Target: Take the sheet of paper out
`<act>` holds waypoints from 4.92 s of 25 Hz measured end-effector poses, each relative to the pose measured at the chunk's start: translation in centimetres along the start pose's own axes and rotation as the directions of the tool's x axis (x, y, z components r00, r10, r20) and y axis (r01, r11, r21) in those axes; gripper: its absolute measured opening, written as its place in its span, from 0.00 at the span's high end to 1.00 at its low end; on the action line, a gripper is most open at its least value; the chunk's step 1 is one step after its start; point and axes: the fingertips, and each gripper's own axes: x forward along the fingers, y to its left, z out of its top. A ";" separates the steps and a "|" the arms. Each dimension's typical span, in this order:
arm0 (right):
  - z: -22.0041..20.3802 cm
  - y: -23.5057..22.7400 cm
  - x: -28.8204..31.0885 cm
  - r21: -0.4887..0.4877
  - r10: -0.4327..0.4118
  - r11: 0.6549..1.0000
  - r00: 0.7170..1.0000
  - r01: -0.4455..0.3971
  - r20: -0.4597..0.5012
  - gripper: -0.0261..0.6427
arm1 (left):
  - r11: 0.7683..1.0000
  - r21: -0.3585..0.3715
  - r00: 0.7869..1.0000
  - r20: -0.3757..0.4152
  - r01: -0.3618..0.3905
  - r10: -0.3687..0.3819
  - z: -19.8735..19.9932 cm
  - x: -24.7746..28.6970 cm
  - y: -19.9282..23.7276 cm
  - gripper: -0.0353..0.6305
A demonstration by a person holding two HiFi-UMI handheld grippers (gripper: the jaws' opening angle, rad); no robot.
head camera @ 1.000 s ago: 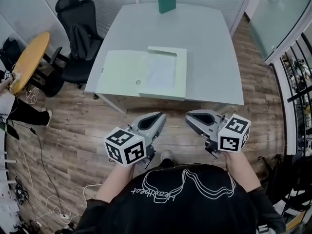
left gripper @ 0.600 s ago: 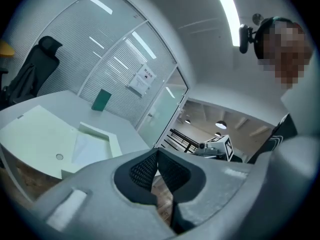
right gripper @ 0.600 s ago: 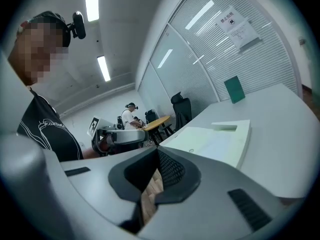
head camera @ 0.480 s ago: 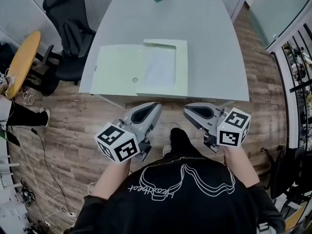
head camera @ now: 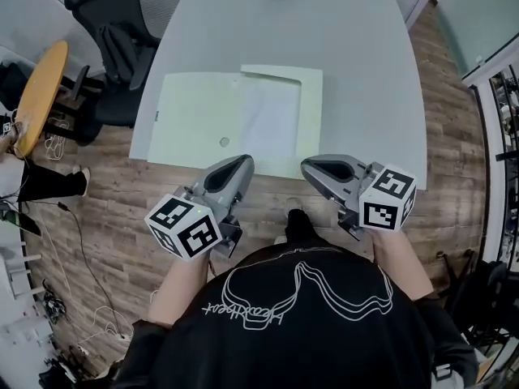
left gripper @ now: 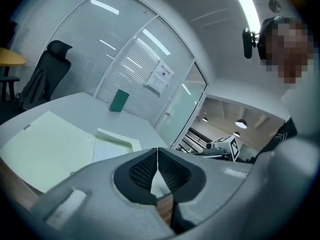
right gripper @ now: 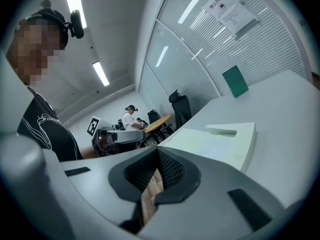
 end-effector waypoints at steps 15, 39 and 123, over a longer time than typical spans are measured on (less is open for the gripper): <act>1.7 -9.3 3.2 0.051 0.055 0.997 0.997 -0.052 -0.056 0.95 | 0.989 -0.030 0.975 -0.176 -0.143 0.136 -1.0 6.0 9.1 0.93; -0.6 -11.7 4.7 0.196 -0.184 0.964 0.983 0.180 0.004 0.95 | 0.998 -0.062 0.855 -0.518 -0.028 -0.008 -6.0 10.8 20.1 0.81; -4.1 3.6 11.6 0.226 -0.324 0.928 0.941 0.297 0.094 0.95 | 0.962 -0.109 0.844 -0.511 -0.251 0.162 -5.4 -2.8 30.6 0.93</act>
